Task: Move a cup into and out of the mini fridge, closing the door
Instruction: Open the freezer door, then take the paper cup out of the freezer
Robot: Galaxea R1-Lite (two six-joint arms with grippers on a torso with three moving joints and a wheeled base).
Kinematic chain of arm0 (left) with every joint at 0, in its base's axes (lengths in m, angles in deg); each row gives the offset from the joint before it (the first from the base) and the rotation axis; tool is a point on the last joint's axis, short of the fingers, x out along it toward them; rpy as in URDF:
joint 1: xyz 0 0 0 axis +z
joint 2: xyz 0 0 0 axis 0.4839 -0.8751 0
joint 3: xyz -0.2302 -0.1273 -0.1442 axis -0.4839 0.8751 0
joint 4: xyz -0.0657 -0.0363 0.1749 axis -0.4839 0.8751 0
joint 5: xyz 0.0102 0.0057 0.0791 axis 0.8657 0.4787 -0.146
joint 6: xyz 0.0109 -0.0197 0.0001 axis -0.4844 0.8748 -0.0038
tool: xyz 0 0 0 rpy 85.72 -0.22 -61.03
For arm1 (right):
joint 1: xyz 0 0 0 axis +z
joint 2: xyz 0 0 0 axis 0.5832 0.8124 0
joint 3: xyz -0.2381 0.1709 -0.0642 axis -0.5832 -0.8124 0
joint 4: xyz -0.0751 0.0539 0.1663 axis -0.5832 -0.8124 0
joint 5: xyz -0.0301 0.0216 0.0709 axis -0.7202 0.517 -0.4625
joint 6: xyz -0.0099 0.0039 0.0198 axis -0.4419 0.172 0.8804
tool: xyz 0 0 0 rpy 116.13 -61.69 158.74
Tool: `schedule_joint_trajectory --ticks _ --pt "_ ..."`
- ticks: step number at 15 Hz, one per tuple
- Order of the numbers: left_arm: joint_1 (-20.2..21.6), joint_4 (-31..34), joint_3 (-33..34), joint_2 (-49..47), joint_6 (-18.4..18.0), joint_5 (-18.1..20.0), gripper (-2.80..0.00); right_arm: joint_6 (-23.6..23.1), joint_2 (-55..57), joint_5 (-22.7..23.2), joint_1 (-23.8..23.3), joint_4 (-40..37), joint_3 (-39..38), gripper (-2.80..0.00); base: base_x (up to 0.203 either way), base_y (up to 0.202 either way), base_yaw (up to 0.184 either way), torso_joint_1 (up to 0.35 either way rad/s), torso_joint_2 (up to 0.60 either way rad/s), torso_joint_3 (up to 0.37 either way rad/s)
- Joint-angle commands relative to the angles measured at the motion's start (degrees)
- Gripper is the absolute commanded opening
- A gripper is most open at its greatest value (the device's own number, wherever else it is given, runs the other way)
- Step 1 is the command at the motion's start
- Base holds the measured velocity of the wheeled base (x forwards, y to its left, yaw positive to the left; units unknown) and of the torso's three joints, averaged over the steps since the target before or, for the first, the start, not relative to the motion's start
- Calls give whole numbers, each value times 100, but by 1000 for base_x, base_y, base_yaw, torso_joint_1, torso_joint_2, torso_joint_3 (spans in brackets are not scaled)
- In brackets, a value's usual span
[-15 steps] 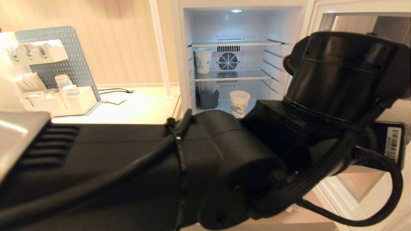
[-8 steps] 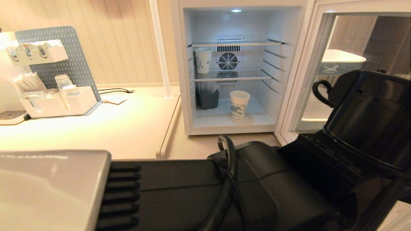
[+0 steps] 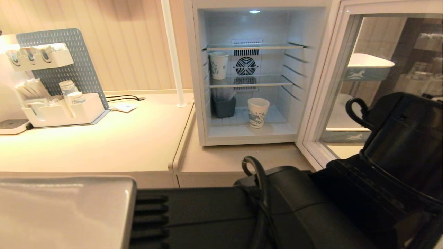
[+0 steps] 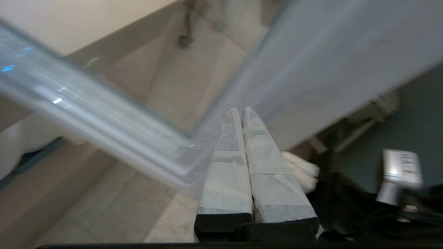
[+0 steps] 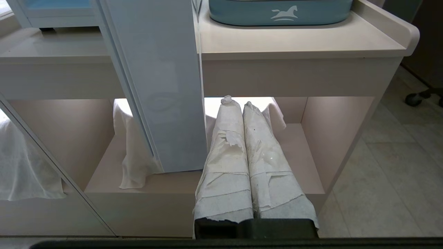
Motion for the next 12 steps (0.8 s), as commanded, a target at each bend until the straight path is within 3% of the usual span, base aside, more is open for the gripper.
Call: schedule_joint_trajectory --ticks 1,3,5,8,10,12 --pt "260 16 326 292 8 -159 -280 -16 5 4 3 4 0 -280 0 0 0 0 0 0" --pt "762 109 645 667 -166 -453 -280 2 5 4 5 4 0 -280 0 0 0 0 0 0" --pt "1436 619 1082 1291 -551 -699 -280 2 5 4 4 4 0 -280 0 0 0 0 0 0" --pt "2764 1411 1928 2601 -990 -740 -280 2 5 4 6 4 0 -280 0 0 0 0 0 0" --pt "3913 1874 2304 3309 -1362 -389 -280 2 5 4 0 1 0 -280 0 0 0 0 0 0" --pt "4996 2625 2554 4213 -1922 369 -280 2 5 4 3 1 0 -280 0 0 0 0 0 0"
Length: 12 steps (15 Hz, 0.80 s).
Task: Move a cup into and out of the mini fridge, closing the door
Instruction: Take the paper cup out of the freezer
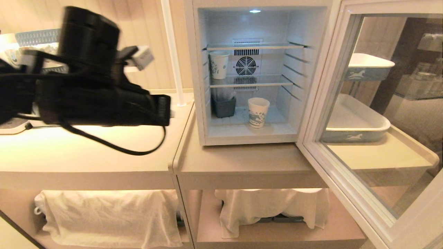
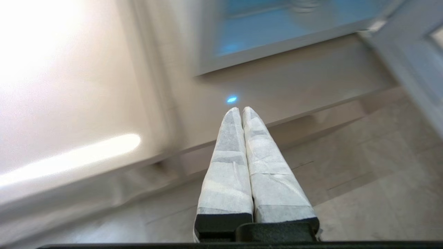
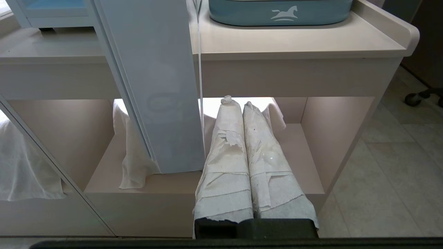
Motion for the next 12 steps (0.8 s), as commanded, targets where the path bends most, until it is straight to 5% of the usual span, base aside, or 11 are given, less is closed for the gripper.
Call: schedule_joint_trajectory --ticks 1,6,10,12 --pt "891 680 356 1391 -429 605 -280 -8 5 2 6 0 0 -280 0 0 0 0 0 0" --pt "2055 1313 2553 4328 -1097 1334 -280 2 5 2 -3 4 0 -280 0 0 0 0 0 0" --pt "2577 1362 4378 6633 -1040 1342 -280 1 5 2 0 4 0 -280 0 0 0 0 0 0" --pt "2684 1315 5359 7720 -1386 1345 -280 -13 5 2 4 -2 0 -280 0 0 0 0 0 0"
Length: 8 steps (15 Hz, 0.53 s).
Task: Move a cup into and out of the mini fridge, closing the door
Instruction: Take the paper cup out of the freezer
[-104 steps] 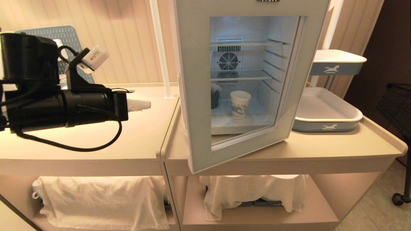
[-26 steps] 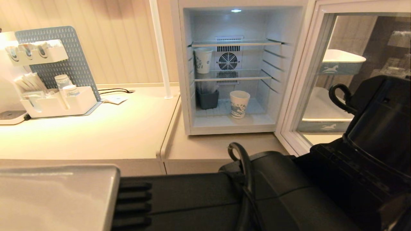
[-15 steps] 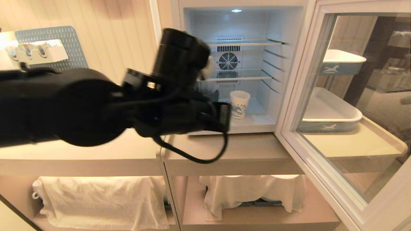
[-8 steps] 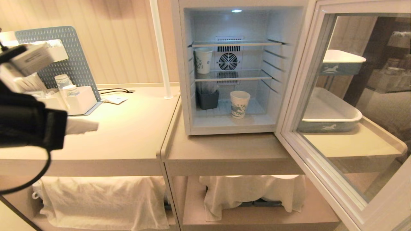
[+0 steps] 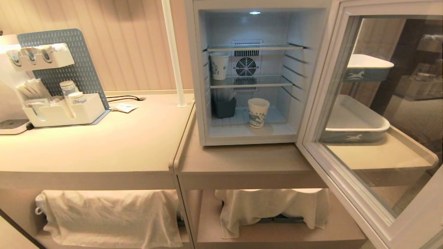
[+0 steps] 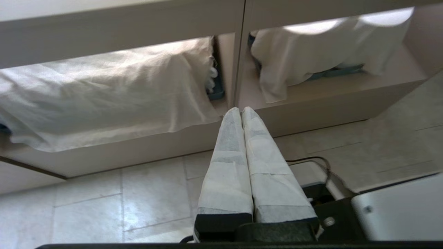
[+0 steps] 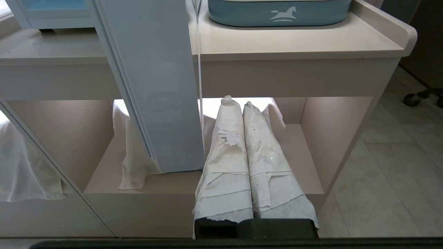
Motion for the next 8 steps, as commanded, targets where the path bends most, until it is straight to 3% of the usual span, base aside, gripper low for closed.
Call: schedule_joint_trajectory --ticks 1,4,6,8 --pt "107 -132 1003 1484 -271 -4 -280 2 5 0 1 4 0 -280 0 0 0 0 0 0" --pt "174 -834 2034 2243 -373 -118 -280 1 5 0 -1 4 0 -280 0 0 0 0 0 0" --pt "179 -1431 2462 2316 117 -549 -280 2 5 0 8 4 0 -280 0 0 0 0 0 0" --pt "180 -1717 2764 2321 199 -946 -280 2 5 0 -1 2 0 -280 0 0 0 0 0 0"
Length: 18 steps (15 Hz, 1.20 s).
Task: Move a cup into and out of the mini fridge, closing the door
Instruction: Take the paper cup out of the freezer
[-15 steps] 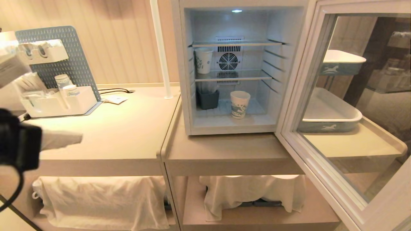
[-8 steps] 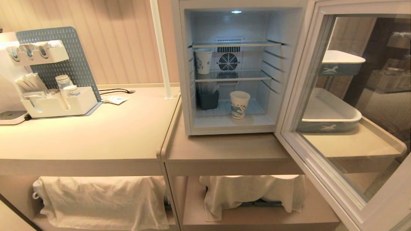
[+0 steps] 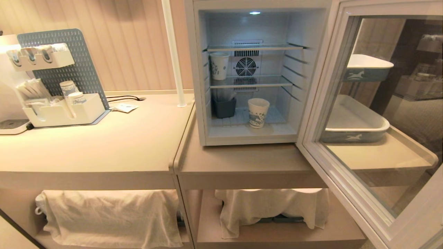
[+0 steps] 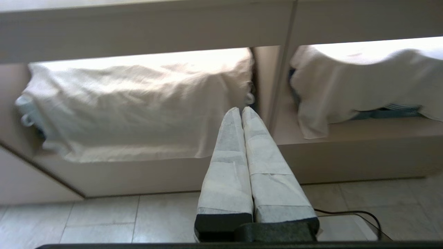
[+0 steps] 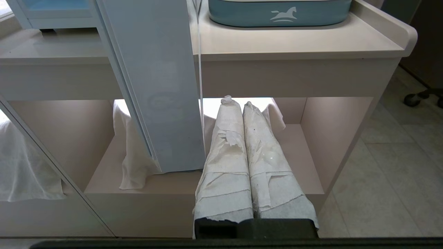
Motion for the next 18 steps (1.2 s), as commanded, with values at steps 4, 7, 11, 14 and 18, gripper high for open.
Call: schedule_joint_trajectory --ticks 4,7,11,14,18 --pt "4 -1597 725 105 -302 -5 -280 -10 5 2 3 0 0 -280 0 0 0 0 0 0" --pt "4 -1521 735 105 -274 -26 -280 -1 5 2 6 4 0 -280 0 0 0 0 0 0" --pt "4 -1504 735 105 -348 -34 -280 -3 5 2 5 4 0 -280 0 0 0 0 0 0" --pt "4 -1496 735 105 -315 -34 -280 -1 5 2 5 4 0 -280 0 0 0 0 0 0" --pt "4 -1504 726 105 -357 -34 -280 -17 5 2 4 3 0 -280 0 0 0 0 0 0"
